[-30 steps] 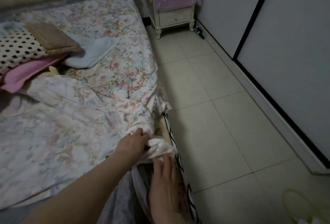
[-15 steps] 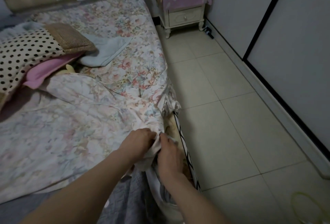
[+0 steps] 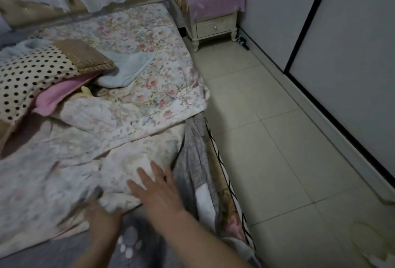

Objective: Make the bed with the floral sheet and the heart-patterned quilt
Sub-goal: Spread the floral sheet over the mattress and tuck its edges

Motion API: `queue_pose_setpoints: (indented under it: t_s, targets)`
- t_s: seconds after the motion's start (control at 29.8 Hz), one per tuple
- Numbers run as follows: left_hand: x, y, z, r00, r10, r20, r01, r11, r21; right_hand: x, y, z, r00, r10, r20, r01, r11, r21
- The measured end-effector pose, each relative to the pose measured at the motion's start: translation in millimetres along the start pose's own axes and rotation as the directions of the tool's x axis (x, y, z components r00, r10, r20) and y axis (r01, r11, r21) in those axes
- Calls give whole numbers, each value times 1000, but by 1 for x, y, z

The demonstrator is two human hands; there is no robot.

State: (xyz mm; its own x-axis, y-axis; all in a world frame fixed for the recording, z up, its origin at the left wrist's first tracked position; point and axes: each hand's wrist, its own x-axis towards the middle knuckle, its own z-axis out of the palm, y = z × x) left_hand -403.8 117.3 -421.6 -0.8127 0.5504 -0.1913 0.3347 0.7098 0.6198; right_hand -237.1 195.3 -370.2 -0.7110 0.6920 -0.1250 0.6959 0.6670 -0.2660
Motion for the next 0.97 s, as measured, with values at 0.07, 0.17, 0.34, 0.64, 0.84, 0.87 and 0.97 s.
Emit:
queue_pose_setpoints:
  t_s: [0.07,0.17,0.34,0.64,0.84,0.87,0.97]
  targets:
    - [-27,9,28,963,214,165,-224,974,44,-14,15,10,994,65,84,-68,997,27]
    - [-65,18,67,817,428,387,-466,885,6,-34,41,14,975,196,107,-197,980,-4]
    - [-89,43,82,562,689,457,-781,624,20,-77,61,46,854,505,-127,-489,861,138]
    - [-111,88,127,-202,317,927,-840,-542,2,-187,69,149,697,685,212,-712,695,99]
    - [-147,88,144,-198,197,960,-869,-489,-79,-206,69,106,656,707,264,-753,635,173]
    - [-150,90,146,-295,291,910,-876,-463,-136,-209,72,95,643,700,311,-761,629,160]
    - [-202,94,162,-540,357,762,-822,-418,-386,-267,90,76,490,728,479,-859,497,122]
